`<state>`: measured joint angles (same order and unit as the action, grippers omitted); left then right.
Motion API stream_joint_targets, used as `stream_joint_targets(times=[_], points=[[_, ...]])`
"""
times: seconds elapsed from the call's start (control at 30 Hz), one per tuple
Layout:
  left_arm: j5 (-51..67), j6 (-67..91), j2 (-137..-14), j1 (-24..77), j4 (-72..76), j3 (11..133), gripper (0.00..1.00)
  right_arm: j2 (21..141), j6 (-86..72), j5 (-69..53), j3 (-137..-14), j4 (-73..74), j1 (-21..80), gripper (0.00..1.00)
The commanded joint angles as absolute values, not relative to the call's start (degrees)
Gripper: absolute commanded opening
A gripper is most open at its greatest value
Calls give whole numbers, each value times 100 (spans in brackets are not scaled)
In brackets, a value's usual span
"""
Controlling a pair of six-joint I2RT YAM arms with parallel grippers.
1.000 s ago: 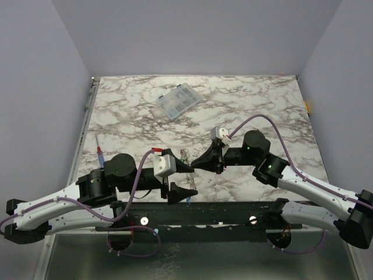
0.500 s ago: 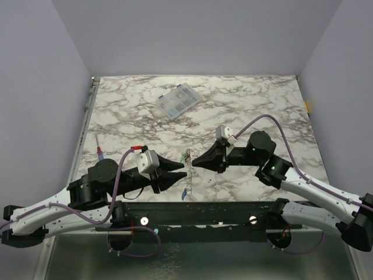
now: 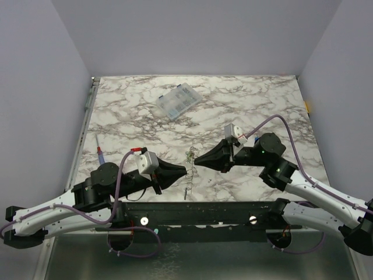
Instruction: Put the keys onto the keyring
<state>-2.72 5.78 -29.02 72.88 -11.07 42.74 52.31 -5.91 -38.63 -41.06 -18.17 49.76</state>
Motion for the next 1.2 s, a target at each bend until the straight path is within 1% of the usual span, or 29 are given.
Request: stream_joint_targets(times=[0.0, 0.07, 0.33, 0.7, 0.77, 0.87, 0.9, 0.93, 1.0, 1.03, 1.17], points=[[-340, 615, -2764, 7310, -597, 4102, 18, 5142, -846, -3816, -4171, -2295, 4966, 0], [-325, 641, -2737, 7312, -486, 4040, 19, 5133, -970, -3808, -4149, -2444, 4966, 0], [-223, 695, -2594, 7313, -24, 3641, 29, 5106, -1347, -3966, -4059, -2996, 4966, 1], [-315, 631, -2446, 7312, 436, 3577, 26, 5102, -1375, -4175, -3988, -3059, 4966, 1], [-271, 655, -2448, 7310, 426, 3627, 28, 5115, -1354, -4191, -3973, -3049, 4966, 0], [-277, 675, -2473, 7310, 91, 3866, 37, 5109, -1355, -4159, -3954, -3059, 4966, 1], [-305, 680, -2493, 7311, 19, 3958, 38, 5110, -1362, -4157, -3958, -3059, 4966, 1], [-379, 683, -2519, 7310, -187, 4036, 37, 5105, -1376, -4157, -3955, -3071, 4966, 1], [-533, 662, -2570, 7311, -461, 4147, 30, 5106, -1406, -4198, -3955, -3109, 4966, 1], [-581, 636, -2569, 7309, -523, 4156, 29, 5114, -1425, -4227, -3973, -3123, 4966, 1], [-765, 588, -2453, 7308, -540, 4161, 28, 5166, -1441, -4373, -4018, -3127, 4966, 1]])
